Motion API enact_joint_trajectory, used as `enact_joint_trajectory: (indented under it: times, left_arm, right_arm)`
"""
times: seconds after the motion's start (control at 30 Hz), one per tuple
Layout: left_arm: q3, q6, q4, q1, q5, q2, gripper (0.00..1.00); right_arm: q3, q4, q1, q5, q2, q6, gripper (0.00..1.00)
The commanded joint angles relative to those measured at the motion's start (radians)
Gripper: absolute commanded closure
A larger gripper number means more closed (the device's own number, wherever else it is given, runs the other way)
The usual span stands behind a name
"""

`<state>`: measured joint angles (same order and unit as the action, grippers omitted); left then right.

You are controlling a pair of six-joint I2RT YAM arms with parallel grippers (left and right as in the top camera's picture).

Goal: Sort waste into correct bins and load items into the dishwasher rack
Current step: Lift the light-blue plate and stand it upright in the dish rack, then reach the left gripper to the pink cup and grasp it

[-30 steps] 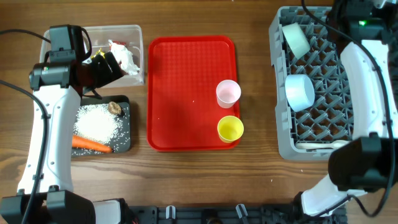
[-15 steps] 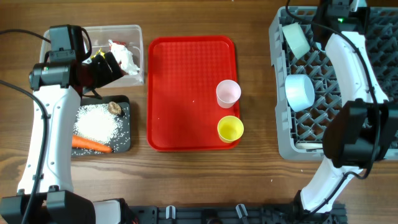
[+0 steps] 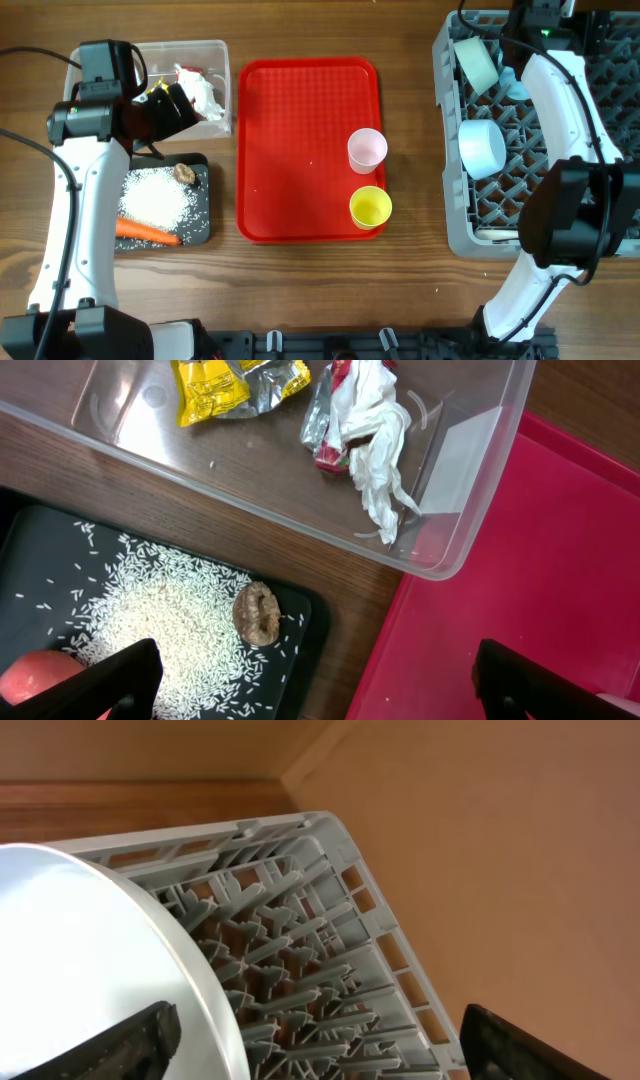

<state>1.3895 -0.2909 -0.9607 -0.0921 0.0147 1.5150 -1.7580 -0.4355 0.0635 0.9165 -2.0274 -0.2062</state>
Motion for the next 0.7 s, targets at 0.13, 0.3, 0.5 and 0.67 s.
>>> enact_joint_trajectory:
  times: [0.13, 0.3, 0.5, 0.67]
  left_arm:
    - [0.01, -0.008, 0.002, -0.004, 0.01, 0.0, 0.0]
    - [0.01, -0.008, 0.002, -0.003, 0.009, 0.0, 0.0]
    - [0.01, -0.008, 0.002, -0.004, 0.009, 0.0, 0.0]
    - [0.01, -0.008, 0.002, -0.003, 0.01, 0.0, 0.0]
  right_arm:
    - [0.001, 0.028, -0.034, 0.116, 0.033, 0.08, 0.0]
    - [0.001, -0.039, -0.098, 0.154, 0.164, 0.174, 0.0]
    - [0.001, -0.334, -0.23, -0.377, 0.342, 0.192, 0.0]
    - [0.002, -0.602, -0.267, -0.973, 0.371, 0.19, 0.0]
